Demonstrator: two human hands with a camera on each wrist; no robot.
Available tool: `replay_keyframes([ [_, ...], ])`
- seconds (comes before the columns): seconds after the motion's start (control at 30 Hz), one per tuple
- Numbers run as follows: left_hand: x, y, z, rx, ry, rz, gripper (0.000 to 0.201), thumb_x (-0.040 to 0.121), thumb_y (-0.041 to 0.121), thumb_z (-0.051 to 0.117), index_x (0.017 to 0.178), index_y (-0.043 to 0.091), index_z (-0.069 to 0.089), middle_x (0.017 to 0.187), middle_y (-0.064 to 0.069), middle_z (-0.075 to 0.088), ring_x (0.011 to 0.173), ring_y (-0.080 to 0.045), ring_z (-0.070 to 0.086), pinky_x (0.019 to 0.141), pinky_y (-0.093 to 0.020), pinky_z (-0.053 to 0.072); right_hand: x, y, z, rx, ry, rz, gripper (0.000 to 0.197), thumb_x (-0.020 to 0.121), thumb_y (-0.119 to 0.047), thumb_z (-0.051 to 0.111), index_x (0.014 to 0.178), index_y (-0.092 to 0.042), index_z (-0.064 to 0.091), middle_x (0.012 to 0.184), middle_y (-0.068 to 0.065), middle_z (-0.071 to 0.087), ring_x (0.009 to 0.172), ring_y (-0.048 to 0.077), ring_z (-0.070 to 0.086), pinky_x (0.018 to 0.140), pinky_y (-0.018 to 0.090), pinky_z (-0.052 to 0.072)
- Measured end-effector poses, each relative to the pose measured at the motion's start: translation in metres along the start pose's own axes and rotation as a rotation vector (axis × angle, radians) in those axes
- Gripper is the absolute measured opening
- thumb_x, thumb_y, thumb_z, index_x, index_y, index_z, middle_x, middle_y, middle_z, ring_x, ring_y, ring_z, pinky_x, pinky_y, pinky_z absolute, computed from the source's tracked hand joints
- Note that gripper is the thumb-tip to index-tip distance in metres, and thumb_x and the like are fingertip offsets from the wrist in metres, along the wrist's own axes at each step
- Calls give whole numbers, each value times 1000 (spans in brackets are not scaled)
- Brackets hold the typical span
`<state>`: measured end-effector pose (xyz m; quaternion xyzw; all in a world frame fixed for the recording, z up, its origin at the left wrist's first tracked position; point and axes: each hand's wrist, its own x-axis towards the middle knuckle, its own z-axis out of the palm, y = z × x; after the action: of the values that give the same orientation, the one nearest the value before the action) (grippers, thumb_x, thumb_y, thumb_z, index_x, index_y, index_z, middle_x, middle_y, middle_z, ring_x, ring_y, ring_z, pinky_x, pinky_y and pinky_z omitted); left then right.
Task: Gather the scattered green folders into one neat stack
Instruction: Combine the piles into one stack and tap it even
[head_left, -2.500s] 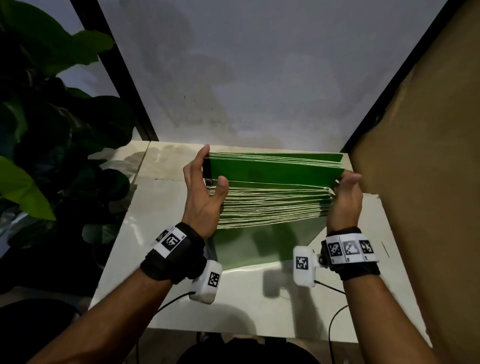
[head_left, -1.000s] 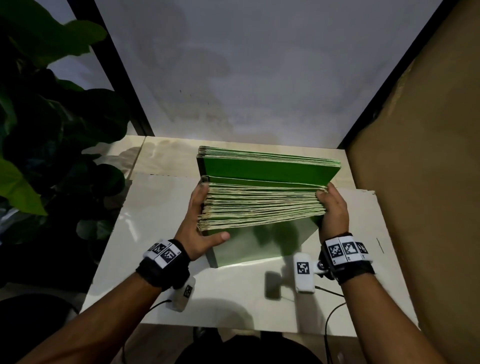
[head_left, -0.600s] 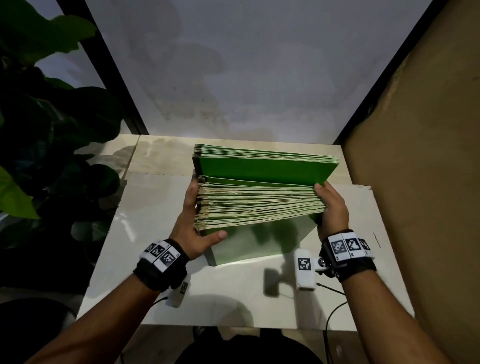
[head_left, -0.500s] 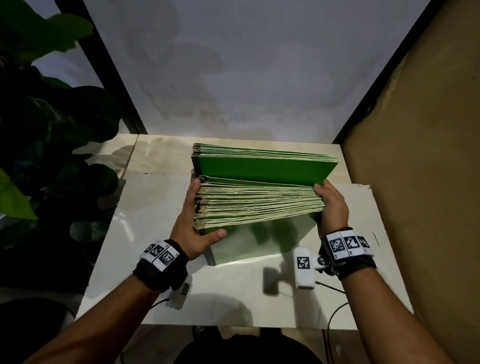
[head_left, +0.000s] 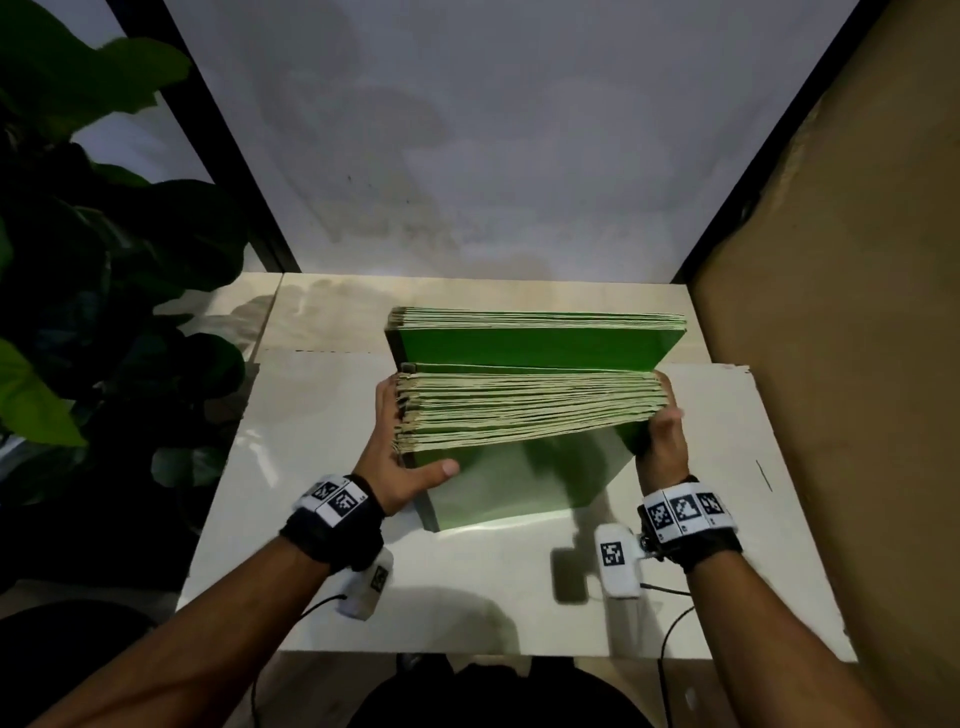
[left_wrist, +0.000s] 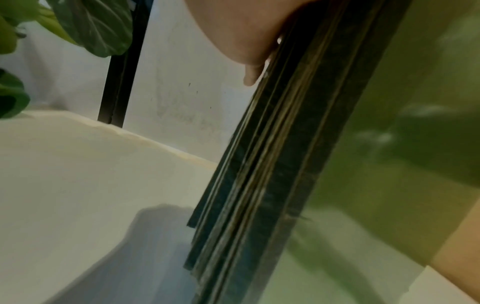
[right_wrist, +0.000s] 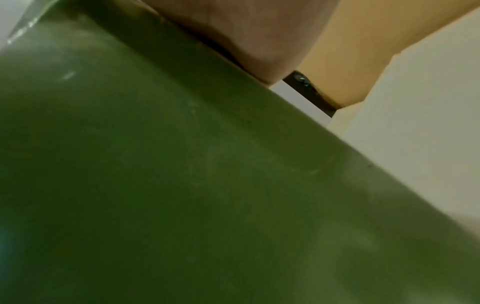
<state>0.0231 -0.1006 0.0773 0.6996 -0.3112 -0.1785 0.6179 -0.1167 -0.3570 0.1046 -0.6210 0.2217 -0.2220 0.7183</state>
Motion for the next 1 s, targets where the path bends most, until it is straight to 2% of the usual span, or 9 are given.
replay_keyframes([
  [0.1, 5, 1, -2, 31, 9, 21, 96, 58, 60, 78, 131, 26, 26, 128, -10, 48, 123, -20, 51, 105, -39, 42, 0, 19, -12, -276, 31, -22, 102, 45, -88, 61, 123, -24, 51, 109, -16, 63, 104, -11, 57, 95, 16, 43],
  [0.2, 4, -1, -2, 27, -14, -13, 98, 59, 60, 77, 134, 22, 26, 129, 9, 52, 123, -10, 51, 102, -21, 41, -1, 45, -30, -589, 8, 149, 140, 32, -84, 73, 141, -7, 34, 140, 7, 49, 133, 16, 44, 114, 42, 33],
  [0.4, -7, -16, -4, 166, -83, -291, 119, 34, 82, 70, 130, 19, 38, 111, 30, 51, 99, 25, 50, 83, 6, 35, 0, 61, -33, -525, 3, 255, 130, 34, -72, 82, 138, -7, 40, 134, 11, 54, 125, 25, 50, 110, 43, 36],
  [0.6, 2, -50, -18, 362, -350, -614, 105, 34, 59, 87, 128, 32, 50, 122, 10, 61, 114, -16, 57, 105, -35, 43, 5, 72, -23, -441, 15, 277, 76, 68, -3, 83, 133, -5, 44, 127, 11, 57, 122, 26, 52, 105, 35, 38],
  [0.7, 11, -65, -19, 355, -407, -587, 82, 58, 33, 88, 131, 26, 52, 125, 12, 60, 112, -4, 57, 105, -31, 40, 10, 72, -13, -335, 73, 214, 89, 57, -30, 86, 129, -2, 42, 119, 3, 60, 105, -4, 60, 92, 13, 44],
  [0.77, 20, -67, -19, 419, -441, -539, 80, 66, 43, 81, 136, 22, 48, 131, 13, 54, 119, -5, 54, 107, -27, 36, 13, 74, -10, -282, 123, 187, 108, 50, -51, 86, 132, 1, 41, 120, 3, 60, 106, -4, 61, 93, 16, 48],
  [0.87, 30, -70, -14, 614, -526, -406, 104, 60, 86, 50, 142, 23, 40, 145, 2, 46, 130, -17, 44, 112, -32, 32, 20, 70, -14, -244, 155, 179, 76, 72, -24, 83, 134, -6, 43, 121, 2, 62, 108, 2, 63, 92, 22, 51],
  [0.93, 32, -71, 0, 528, -554, -337, 105, 62, 83, 52, 146, 22, 34, 149, 1, 39, 134, -15, 37, 114, -33, 28, 29, 62, -25, -256, 156, 179, 55, 80, -5, 74, 127, -11, 48, 114, -1, 64, 99, -4, 65, 84, 14, 49],
  [1.0, 31, -66, 27, 252, -528, -386, 104, 65, 67, 69, 147, 18, 28, 149, 0, 39, 136, -14, 39, 114, -35, 31, 36, 50, -43, -302, 192, 219, 52, 77, -21, 77, 123, -13, 54, 112, 0, 67, 99, 2, 65, 88, 21, 49],
])
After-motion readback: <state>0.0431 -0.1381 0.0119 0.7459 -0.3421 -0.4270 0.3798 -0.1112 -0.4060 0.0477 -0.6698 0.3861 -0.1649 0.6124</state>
